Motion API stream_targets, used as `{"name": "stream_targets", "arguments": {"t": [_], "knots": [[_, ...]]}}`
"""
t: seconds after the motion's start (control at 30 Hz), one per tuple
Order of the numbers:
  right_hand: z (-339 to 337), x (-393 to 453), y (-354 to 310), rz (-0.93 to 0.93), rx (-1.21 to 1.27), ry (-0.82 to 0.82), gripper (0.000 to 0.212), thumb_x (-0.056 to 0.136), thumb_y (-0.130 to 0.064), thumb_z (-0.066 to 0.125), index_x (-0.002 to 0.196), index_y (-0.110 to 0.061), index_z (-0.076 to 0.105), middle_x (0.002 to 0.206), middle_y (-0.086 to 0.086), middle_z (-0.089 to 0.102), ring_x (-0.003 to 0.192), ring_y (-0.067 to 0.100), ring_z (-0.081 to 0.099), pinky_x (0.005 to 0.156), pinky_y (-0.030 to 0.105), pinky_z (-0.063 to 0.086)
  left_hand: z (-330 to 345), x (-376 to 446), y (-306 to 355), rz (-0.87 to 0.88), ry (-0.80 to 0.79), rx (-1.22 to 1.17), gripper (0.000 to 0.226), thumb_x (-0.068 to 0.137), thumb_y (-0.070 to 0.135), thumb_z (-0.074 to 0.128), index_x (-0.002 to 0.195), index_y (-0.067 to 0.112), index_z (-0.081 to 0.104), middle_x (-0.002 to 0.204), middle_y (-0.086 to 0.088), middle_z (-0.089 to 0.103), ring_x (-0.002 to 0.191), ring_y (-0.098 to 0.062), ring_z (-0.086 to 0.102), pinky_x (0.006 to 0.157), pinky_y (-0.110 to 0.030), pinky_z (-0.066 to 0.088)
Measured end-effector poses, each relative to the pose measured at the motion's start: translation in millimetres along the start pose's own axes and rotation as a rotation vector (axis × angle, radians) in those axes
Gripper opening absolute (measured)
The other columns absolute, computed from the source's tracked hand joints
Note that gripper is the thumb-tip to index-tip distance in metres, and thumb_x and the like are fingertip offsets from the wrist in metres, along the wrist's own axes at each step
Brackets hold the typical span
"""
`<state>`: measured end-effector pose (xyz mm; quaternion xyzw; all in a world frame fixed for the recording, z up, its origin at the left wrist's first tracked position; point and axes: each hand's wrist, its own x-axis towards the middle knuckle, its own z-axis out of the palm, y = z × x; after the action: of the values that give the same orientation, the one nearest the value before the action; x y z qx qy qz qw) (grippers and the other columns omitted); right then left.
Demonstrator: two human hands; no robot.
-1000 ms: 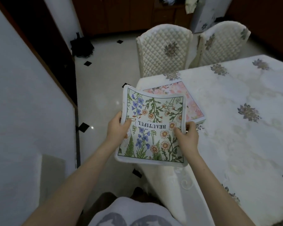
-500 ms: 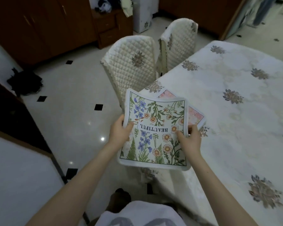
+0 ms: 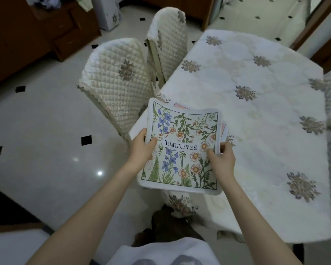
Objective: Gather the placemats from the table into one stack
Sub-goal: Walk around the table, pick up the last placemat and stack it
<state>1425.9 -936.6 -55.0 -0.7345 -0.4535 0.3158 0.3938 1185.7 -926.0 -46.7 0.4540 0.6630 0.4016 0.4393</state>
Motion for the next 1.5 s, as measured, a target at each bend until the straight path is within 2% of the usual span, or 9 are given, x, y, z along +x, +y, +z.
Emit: {"name": "stream_targets", "arguments": {"t": [0.3,0.5,0.73,0.87,0.97,1.03,1.13,1.37,1.5], "knots": [[6.2,52.9,18.7,0.123,0.005,0.088,0.022,0.084,-0.02,0.066,0.095,-0.015,0.048,0.078,-0.012,0.053,0.067,0.0,0.051,0.054,0.019,0.038,36.6,77.1,10.1,-0.019,-0.143,0.092,0.013,0.09,0.02,0.056,0.098,0.01,0.057,0.083,0.005,0.065,0.067,-0.015,0.062,0.041,-0.021,0.049],[11.9,80.2,27.0,0.187,-0.012,0.109,0.023,0.083,-0.018,0.066,0.095,-0.015,0.047,0.079,-0.013,0.052,0.067,-0.001,0.051,0.053,0.018,0.035,54.2,120.7,11.4,-0.053,-0.223,0.151,0.011,0.092,0.017,0.054,0.102,0.013,0.058,0.089,0.004,0.066,0.07,-0.017,0.064,0.039,-0.019,0.047],[27.6,90.5,45.6,0.267,-0.02,0.108,0.021,0.084,-0.015,0.065,0.094,-0.014,0.046,0.075,-0.011,0.054,0.061,0.001,0.053,0.043,0.007,0.039,62.9,148.5,-18.4,-0.116,-0.289,0.212,0.011,0.093,0.018,0.054,0.104,0.015,0.057,0.096,-0.001,0.067,0.076,-0.021,0.065,0.043,-0.028,0.052],[30.6,94.6,56.4,0.331,-0.082,0.095,0.021,0.086,-0.014,0.061,0.1,-0.014,0.046,0.075,-0.009,0.055,0.062,0.007,0.055,0.043,0.012,0.034,64.9,162.2,-33.1,-0.079,-0.284,0.273,0.005,0.094,0.021,0.053,0.099,0.019,0.055,0.094,-0.001,0.067,0.07,-0.016,0.064,0.042,-0.028,0.053],[30.7,96.7,62.2,0.349,-0.189,0.048,0.023,0.087,-0.017,0.06,0.105,-0.013,0.046,0.085,0.001,0.061,0.073,0.019,0.061,0.052,0.023,0.041,63.3,169.9,-43.1,-0.031,-0.286,0.411,0.014,0.092,0.028,0.056,0.101,0.018,0.053,0.099,-0.007,0.052,0.082,-0.023,0.057,0.04,-0.014,0.047],[31.3,97.0,63.3,0.348,-0.329,0.033,0.029,0.087,-0.023,0.06,0.11,-0.009,0.048,0.099,0.012,0.06,0.088,0.03,0.059,0.066,0.033,0.049,61.9,173.7,-48.8,-0.012,-0.26,0.543,0.033,0.089,0.036,0.058,0.118,0.021,0.05,0.101,-0.007,0.038,0.095,-0.027,0.045,0.058,-0.022,0.055],[34.1,95.8,63.5,0.358,-0.537,0.056,0.045,0.087,-0.031,0.062,0.118,-0.003,0.047,0.112,0.019,0.05,0.102,0.037,0.05,0.083,0.041,0.045,59.5,176.3,-54.1,-0.012,-0.258,0.583,0.059,0.087,0.04,0.06,0.139,0.03,0.036,0.105,-0.007,0.033,0.104,-0.029,0.041,0.092,-0.038,0.047],[40.3,94.0,63.6,0.471,-0.447,0.023,0.031,0.089,-0.026,0.054,0.105,0.001,0.056,0.108,0.021,0.05,0.087,0.032,0.049,0.073,0.035,0.04,65.1,176.6,-55.1,-0.065,-0.279,0.537,0.05,0.089,0.034,0.058,0.133,0.015,0.042,0.11,-0.011,0.038,0.105,-0.035,0.049,0.094,-0.044,0.049],[42.6,93.2,62.7,0.491,-0.316,0.032,0.016,0.086,-0.023,0.057,0.093,-0.01,0.051,0.106,0.022,0.053,0.086,0.029,0.047,0.072,0.031,0.038,69.9,183.8,-55.3,-0.049,-0.316,0.62,0.068,0.093,0.039,0.051,0.15,0.022,0.017,0.123,-0.017,0.037,0.113,-0.033,0.041,0.101,-0.041,0.04]]}}
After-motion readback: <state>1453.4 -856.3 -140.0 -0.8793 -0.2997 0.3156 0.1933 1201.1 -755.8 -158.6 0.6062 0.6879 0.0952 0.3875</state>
